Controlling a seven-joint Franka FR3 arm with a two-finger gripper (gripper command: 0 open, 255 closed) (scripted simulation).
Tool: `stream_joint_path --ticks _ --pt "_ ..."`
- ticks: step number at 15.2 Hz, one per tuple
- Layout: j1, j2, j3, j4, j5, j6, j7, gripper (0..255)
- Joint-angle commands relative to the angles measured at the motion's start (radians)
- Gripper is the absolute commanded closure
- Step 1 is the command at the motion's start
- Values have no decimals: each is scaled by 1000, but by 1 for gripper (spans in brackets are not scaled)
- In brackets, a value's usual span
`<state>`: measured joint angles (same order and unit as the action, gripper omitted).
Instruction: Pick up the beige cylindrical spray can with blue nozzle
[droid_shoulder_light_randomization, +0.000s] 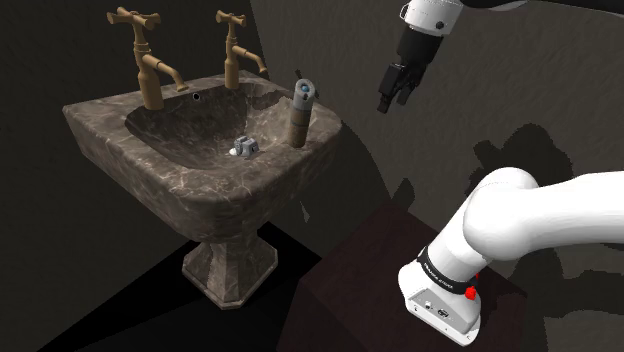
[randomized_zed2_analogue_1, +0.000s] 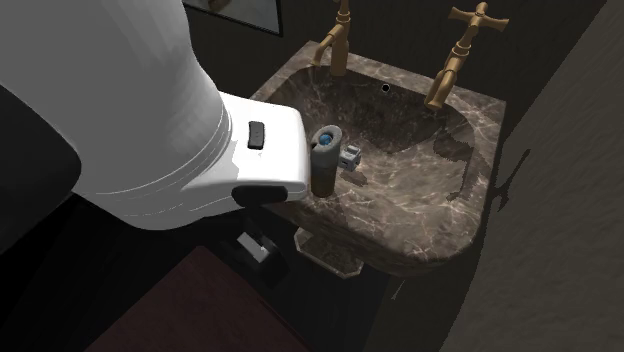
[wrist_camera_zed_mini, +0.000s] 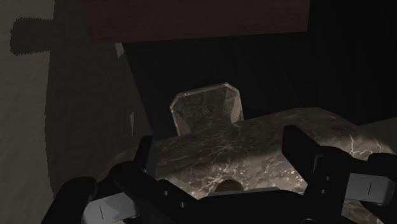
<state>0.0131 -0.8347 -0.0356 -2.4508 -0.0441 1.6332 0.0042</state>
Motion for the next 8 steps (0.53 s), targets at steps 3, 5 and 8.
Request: stream_joint_path --ticks 3,5,8 --pt "-2 47 21 1 14 78 46 0" --pt "-6 98 43 9 24 154 92 0" --pt "-15 181 74 31 32 264 160 0"
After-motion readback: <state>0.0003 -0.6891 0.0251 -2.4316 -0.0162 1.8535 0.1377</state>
